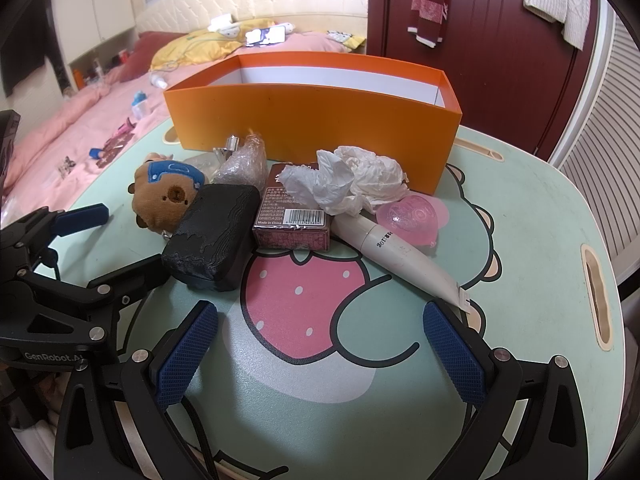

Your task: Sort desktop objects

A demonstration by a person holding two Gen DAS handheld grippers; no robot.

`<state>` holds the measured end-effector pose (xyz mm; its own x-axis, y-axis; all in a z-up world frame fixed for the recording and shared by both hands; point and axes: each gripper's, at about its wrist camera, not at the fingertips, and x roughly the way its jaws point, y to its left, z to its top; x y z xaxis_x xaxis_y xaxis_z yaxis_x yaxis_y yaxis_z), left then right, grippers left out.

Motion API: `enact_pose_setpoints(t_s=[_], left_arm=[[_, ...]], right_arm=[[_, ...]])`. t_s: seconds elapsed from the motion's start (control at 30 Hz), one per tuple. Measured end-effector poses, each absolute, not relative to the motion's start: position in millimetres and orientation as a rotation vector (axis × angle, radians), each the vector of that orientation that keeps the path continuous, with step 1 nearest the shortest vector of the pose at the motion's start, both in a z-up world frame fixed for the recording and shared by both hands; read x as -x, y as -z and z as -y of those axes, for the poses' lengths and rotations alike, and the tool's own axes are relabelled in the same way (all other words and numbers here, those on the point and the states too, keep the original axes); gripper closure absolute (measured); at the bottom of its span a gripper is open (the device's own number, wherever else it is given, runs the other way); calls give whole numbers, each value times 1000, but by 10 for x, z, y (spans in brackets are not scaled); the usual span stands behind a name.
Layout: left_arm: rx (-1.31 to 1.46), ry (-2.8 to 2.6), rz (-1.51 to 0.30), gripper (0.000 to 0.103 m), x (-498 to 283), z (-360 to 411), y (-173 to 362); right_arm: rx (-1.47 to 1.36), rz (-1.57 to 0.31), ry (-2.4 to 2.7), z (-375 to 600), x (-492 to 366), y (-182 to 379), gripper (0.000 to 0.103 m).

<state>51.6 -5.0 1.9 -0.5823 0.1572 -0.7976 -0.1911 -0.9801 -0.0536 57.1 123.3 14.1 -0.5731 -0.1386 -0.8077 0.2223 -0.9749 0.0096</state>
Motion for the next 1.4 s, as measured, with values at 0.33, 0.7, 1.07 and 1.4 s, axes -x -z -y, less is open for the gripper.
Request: enact_pose_setpoints(t_s=[0.33,0.7,1.07,1.4], left_arm=[[1239,-2670,167,0,-549,394,-225],[1310,-2519,459,31,-76,560,-234],[1349,-2514,448,54,34,507,-163],[1337,-2546,546,40,25,670,-197]], right_arm=[[-1312,-132,2619,-1257,-574,-127,0],[-1286,-129,2629,-1290,-543,-111,0],[-1272,-126,2631,-1310,-533,-102,0],[-1270,-125,2628,-1343,-498,-106,0]])
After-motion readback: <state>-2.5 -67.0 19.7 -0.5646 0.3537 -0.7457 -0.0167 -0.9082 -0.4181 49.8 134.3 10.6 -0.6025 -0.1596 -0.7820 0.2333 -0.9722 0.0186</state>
